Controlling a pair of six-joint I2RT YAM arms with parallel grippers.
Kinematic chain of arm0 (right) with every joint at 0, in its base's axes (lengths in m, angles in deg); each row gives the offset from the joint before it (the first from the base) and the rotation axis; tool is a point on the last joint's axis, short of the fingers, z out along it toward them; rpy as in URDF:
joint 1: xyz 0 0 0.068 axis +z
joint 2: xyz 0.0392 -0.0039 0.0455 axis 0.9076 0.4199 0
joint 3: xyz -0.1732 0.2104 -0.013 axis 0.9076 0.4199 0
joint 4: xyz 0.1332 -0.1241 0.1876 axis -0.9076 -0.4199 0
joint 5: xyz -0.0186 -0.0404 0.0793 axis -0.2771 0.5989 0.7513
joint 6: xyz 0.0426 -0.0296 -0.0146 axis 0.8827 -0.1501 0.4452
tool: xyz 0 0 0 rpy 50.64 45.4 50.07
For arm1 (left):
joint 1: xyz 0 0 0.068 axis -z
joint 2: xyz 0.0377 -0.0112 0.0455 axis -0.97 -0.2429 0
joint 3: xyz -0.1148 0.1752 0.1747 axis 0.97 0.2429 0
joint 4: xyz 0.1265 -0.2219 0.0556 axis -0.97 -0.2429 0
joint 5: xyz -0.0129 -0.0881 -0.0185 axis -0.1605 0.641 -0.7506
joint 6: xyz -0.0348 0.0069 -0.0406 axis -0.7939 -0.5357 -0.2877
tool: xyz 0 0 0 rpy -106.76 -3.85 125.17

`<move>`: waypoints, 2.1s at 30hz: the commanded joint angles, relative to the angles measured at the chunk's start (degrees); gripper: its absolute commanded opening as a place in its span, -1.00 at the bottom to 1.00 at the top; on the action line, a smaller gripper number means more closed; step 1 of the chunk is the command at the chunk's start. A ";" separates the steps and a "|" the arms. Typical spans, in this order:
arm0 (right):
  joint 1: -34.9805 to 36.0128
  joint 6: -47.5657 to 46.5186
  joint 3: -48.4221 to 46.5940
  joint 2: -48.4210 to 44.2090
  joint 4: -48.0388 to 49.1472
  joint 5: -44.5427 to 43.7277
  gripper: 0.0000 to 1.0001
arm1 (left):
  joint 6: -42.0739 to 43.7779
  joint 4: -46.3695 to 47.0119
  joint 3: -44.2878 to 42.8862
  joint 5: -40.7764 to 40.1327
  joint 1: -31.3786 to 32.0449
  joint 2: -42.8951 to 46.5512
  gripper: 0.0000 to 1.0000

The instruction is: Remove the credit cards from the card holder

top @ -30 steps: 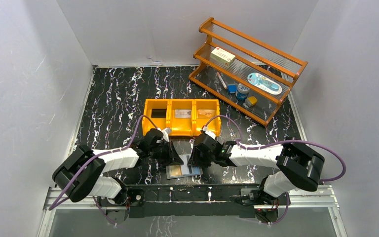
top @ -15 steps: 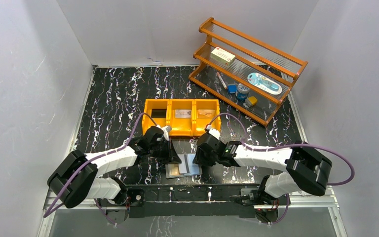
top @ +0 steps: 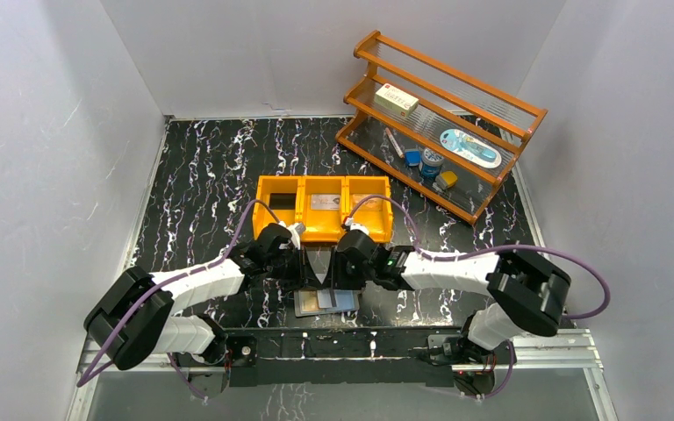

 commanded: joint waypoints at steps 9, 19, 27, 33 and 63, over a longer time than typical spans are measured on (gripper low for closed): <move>0.01 8.54 6.13 0.55 -4.97 -6.11 -0.13 | 2.98 -5.59 -1.47 -2.99 0.10 2.47 -0.98; -0.07 8.19 5.74 0.03 -4.81 -6.18 -0.13 | 0.69 -1.90 0.12 -0.31 0.11 3.57 -0.67; -0.16 7.39 4.98 0.74 -4.83 -5.55 -0.13 | -1.66 4.22 1.78 5.27 0.09 0.60 -0.59; -0.16 7.74 5.09 0.32 -4.81 -5.86 -0.13 | 0.09 -1.03 0.69 0.09 0.11 3.83 -0.92; -0.34 0.82 -2.84 4.63 7.21 5.55 -0.16 | 0.24 -17.27 -2.01 -19.67 -0.02 23.36 -1.00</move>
